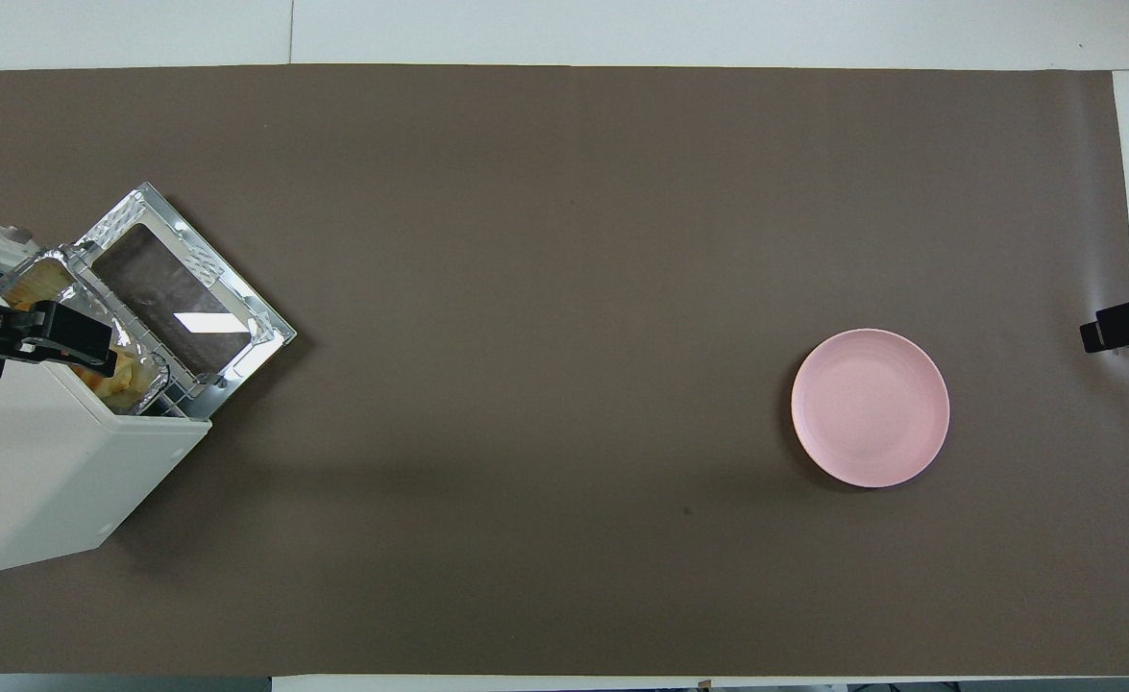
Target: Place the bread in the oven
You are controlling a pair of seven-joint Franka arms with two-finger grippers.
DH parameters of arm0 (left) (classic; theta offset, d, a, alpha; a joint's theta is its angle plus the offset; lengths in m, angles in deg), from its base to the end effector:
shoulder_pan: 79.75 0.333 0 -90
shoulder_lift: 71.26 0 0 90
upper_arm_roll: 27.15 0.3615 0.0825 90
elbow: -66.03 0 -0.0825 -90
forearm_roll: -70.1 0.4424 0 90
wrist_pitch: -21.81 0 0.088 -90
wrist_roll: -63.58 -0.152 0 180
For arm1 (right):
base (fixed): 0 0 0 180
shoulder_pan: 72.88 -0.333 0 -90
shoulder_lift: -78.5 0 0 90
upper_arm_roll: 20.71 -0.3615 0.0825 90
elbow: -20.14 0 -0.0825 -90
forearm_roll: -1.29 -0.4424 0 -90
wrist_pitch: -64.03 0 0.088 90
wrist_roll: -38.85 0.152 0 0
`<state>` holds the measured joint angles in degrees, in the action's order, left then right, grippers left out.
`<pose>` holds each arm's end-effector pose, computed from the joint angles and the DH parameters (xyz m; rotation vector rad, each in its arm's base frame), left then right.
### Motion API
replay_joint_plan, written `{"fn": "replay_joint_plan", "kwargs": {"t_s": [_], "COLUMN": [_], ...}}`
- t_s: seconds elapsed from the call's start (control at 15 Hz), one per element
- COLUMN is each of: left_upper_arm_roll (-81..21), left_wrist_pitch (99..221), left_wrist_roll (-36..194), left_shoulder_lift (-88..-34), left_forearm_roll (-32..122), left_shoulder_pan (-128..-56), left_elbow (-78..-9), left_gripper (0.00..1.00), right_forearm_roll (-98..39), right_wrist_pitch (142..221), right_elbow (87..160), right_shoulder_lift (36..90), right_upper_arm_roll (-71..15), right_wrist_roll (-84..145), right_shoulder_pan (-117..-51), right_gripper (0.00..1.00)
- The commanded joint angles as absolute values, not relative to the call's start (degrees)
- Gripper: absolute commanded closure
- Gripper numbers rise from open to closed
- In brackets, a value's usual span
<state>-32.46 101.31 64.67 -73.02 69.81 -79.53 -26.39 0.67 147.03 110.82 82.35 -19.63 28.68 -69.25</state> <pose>0.5692 -0.0523 0.6080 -3.1166 0.1090 0.3046 0.5710 -0.0457 0.6485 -3.1157 -0.1502 0.1010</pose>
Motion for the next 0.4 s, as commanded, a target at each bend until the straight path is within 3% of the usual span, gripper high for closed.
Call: {"fn": "replay_joint_plan", "kwargs": {"t_s": [0.0, 0.33], "left_upper_arm_roll": [-32.16, -31.81], "left_wrist_pitch": [103.11, 103.11], "left_wrist_roll": [64.81, 64.9], "left_shoulder_lift": [-75.22, -75.22], "left_forearm_roll": [68.25, 68.25], "left_shoulder_pan": [-79.84, -79.75], "left_elbow": [-28.98, -28.98], "left_gripper": [0.0, 0.0], "right_forearm_roll": [1.2, 1.2], "right_wrist_pitch": [146.65, 146.74], "right_elbow": [111.54, 111.54], "right_shoulder_lift": [83.07, 83.07], "right_upper_arm_roll": [-20.36, -20.36], "right_wrist_roll": [29.44, 29.44], "right_shoulder_pan": [-68.58, -68.58], "right_gripper": [0.0, 0.0]}}
